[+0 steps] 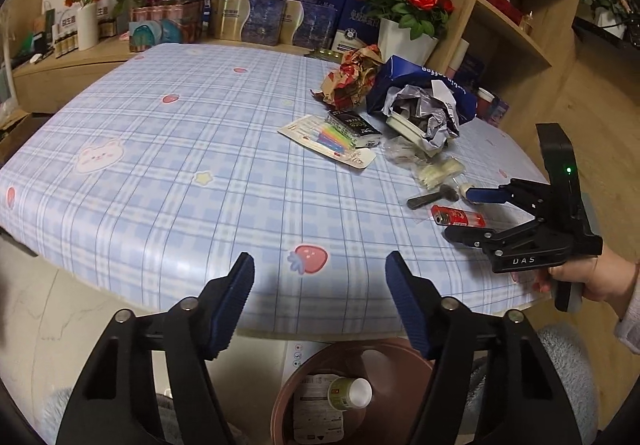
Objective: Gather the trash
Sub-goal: 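Move the right tool to the red lighter and grasp it, then grasp the plastic-wrapped black spork with the left tool while the right tool holds the lighter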
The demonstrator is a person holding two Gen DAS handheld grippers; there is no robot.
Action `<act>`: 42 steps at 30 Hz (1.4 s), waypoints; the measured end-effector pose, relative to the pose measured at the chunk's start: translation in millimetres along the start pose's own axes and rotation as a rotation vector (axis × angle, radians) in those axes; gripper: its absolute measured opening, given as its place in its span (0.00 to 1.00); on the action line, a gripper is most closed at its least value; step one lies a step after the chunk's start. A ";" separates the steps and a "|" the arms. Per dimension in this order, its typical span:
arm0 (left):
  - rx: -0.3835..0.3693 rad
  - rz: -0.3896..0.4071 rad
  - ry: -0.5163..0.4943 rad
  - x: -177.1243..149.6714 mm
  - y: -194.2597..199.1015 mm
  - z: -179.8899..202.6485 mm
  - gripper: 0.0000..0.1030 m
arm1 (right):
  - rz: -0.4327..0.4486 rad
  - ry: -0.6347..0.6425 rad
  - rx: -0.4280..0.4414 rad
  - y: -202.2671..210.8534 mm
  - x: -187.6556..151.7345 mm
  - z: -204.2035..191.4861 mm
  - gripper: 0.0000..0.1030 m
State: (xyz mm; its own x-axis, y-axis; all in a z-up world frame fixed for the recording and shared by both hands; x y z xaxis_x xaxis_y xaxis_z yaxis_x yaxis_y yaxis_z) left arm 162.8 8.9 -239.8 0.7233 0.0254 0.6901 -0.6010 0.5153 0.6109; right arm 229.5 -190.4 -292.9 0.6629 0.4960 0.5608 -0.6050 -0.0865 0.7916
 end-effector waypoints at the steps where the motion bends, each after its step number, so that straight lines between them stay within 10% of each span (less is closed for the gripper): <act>1: -0.004 -0.002 0.000 0.2 -1.3 -0.1 0.61 | -0.004 -0.001 0.010 -1.3 0.0 -0.7 0.76; 8: -0.034 -0.046 -0.020 -0.6 -19.0 5.2 0.44 | 0.000 -0.036 0.066 -4.5 -3.6 -0.8 0.69; 15: -0.039 -0.069 -0.043 2.6 -32.6 13.5 0.32 | 0.024 -0.031 0.093 5.9 -8.9 -4.7 0.29; 42: -0.160 -0.409 -0.466 34.6 -175.4 108.9 0.38 | 0.177 -0.640 0.090 67.8 -72.4 69.2 0.26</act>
Point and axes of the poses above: each gripper's, at about its wrist camera, not at the fingertips, and y roughly against the way its jaws point, z to its right, x to its top, the point moved 8 cm from there along -y, roughly the way its jaws point, and after that the axes turned 14 degrees about -x, right-handed, at the moved point
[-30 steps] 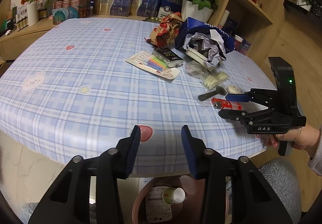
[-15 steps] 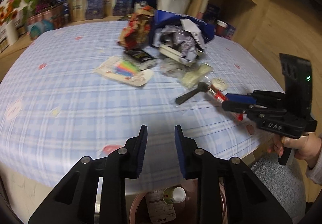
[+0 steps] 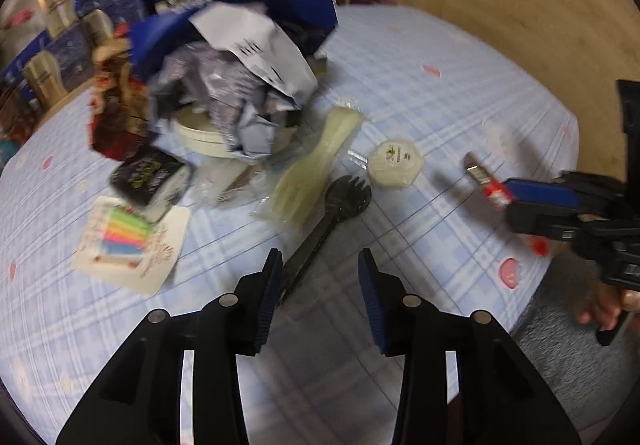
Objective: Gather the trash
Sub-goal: 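Grasp the plastic-wrapped black spork with the left tool while the right tool holds the lighter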
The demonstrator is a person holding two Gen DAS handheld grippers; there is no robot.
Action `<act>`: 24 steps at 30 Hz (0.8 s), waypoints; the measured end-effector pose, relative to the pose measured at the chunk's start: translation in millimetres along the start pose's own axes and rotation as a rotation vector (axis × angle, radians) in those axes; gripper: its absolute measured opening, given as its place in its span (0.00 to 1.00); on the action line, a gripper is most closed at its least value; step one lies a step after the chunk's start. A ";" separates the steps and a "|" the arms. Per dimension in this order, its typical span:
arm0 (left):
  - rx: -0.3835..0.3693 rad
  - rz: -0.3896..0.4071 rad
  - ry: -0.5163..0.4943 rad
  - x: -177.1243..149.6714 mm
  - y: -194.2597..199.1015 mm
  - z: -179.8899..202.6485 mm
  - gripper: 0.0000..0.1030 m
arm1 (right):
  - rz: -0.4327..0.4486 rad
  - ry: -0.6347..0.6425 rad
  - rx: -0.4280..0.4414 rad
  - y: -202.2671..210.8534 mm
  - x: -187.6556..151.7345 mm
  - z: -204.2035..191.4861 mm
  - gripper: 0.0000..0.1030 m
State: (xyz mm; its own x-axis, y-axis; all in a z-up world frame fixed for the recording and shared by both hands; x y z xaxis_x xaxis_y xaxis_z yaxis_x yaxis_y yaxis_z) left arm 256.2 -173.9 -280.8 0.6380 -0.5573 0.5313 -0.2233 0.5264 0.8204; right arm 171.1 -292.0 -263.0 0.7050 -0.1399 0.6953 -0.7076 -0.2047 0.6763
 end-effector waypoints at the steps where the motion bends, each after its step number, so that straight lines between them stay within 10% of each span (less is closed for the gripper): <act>1: 0.011 -0.008 -0.003 1.2 -3.4 -1.0 0.38 | 0.002 -0.008 -0.001 1.2 -0.4 2.1 0.26; 24: 0.040 0.044 0.135 -50.2 29.5 12.6 0.11 | -0.006 -0.055 -0.004 12.0 -17.2 -0.6 0.26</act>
Point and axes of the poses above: each gripper's, at about its wrist camera, not at the fingertips, and y roughly against the way its jaws point, z to its right, x to its top, the point moved 8 cm from there along -y, roughly the way its jaws point, and after that the axes turned 14 degrees about -x, right-handed, at the moved point
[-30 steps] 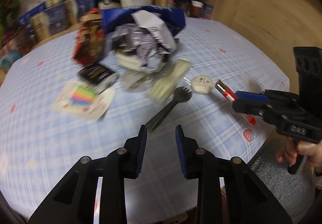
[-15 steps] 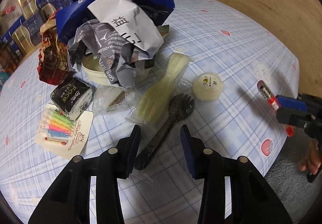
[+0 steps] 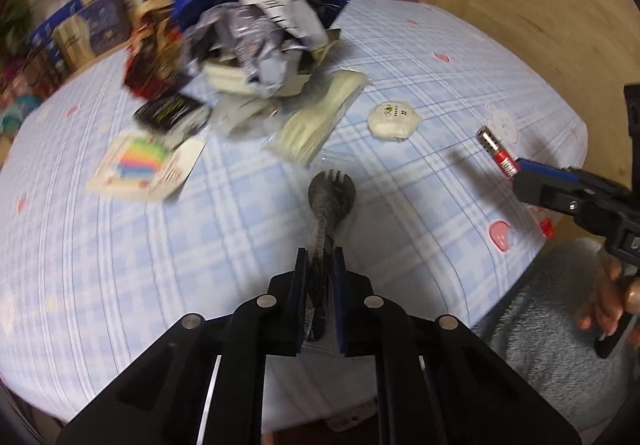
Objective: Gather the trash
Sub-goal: 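Grasp the plastic-wrapped black spork with the left tool while the right tool holds the lighter, then carry the lighter over the bin and open the right tool while the left tool holds the spork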
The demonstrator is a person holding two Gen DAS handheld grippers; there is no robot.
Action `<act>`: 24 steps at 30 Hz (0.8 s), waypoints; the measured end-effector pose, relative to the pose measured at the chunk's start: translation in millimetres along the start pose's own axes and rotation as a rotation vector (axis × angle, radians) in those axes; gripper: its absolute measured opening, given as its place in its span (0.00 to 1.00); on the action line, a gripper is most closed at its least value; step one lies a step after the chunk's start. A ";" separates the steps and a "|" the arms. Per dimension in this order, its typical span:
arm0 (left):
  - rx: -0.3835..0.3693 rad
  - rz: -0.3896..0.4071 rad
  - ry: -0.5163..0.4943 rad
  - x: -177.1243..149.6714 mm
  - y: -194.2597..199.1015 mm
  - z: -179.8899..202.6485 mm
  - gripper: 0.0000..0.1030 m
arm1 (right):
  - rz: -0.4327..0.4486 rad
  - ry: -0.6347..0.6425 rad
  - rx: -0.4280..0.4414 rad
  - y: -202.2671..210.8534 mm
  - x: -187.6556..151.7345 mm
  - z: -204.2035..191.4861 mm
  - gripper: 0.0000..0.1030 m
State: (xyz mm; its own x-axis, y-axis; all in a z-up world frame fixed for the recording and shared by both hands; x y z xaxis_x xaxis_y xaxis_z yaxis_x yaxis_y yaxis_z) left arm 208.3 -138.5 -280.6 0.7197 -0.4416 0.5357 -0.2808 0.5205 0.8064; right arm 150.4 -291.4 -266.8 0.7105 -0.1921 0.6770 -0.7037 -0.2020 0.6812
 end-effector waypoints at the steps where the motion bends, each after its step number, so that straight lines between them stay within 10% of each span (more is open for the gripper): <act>1: -0.005 0.018 0.027 -4.9 6.0 -2.1 0.11 | -0.002 0.002 0.003 1.0 -2.4 -2.6 0.26; 24: 0.012 0.324 0.234 -92.6 131.2 -3.2 0.11 | -0.112 0.211 0.080 9.0 -79.7 -97.4 0.26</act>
Point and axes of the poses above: each gripper's, at about its wrist camera, not at the fingertips, and y roughly against the way its jaws point, z to its right, x to its top, the point moved 8 cm from there along -y, roughly the way its jaws point, and after that the axes turned 14 degrees about -x, right-handed, at the moved point
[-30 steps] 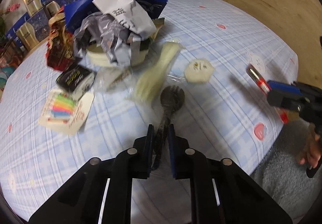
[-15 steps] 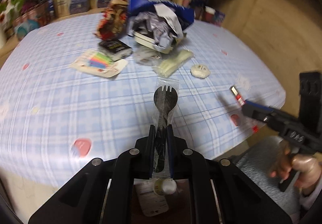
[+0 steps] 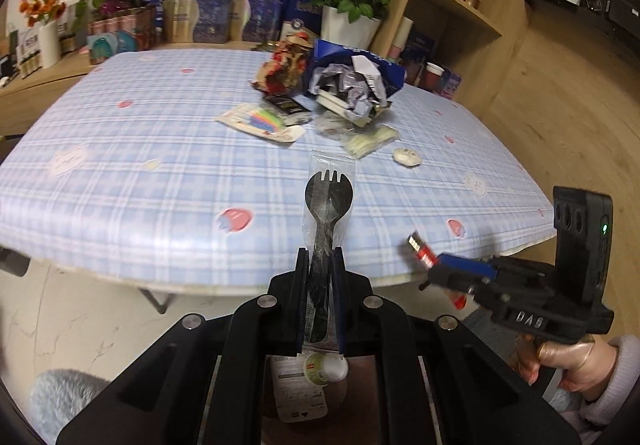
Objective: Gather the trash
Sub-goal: 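Carry the lighter over the bin and open the right tool while the left tool holds the spork, then carry the wrapped spork over the brown bin and open the left tool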
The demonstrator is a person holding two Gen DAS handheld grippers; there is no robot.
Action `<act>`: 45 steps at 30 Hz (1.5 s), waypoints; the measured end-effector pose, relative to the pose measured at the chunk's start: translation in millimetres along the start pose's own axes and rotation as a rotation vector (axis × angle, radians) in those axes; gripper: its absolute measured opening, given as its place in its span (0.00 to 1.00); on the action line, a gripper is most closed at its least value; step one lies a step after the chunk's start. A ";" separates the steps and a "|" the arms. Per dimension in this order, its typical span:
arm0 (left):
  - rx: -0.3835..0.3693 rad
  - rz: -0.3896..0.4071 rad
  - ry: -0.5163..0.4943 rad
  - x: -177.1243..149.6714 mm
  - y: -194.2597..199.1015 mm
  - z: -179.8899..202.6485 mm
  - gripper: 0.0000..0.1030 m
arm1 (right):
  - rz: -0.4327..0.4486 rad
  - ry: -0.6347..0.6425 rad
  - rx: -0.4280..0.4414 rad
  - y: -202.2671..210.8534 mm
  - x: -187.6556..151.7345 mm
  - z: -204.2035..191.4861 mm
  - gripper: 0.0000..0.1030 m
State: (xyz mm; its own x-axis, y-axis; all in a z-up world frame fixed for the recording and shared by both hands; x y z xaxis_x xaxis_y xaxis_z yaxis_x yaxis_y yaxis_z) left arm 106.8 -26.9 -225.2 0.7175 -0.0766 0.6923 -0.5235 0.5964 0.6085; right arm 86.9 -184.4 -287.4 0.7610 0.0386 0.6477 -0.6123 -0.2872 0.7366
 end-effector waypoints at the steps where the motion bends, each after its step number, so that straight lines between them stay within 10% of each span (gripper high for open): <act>1: 0.005 0.007 0.005 -3.6 4.1 -3.0 0.11 | -0.016 0.028 0.000 -3.9 -6.7 -8.0 0.26; 26: 0.021 0.068 0.115 -35.5 31.4 -41.8 0.11 | -0.480 0.462 -0.078 -129.0 -142.1 -77.4 0.26; 38: 0.026 0.031 0.114 -39.0 16.6 -42.8 0.11 | -0.285 0.356 -0.048 -98.9 -96.1 -69.0 0.52; 45: 0.032 0.022 0.102 -40.1 12.7 -39.7 0.11 | -0.041 0.355 -0.100 -51.8 -52.1 -68.9 0.89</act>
State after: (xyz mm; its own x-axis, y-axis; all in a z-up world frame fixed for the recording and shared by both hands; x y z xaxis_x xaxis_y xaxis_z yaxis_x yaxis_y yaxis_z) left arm 89.6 15.4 -260.6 0.7481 0.0188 0.6633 -0.5526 0.5710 0.6071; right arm 64.2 -105.6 -345.9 0.6742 0.3829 0.6315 -0.6140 -0.1845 0.7674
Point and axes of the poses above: each gripper's, at about its wrist camera, not at the fingertips, and y roughly against the way its jaws point, z to its right, x to its top, the point moved 8 cm from there along -y, roughly the way its jaws point, and after that the axes turned 14 degrees about -x, right-handed, at the moved point
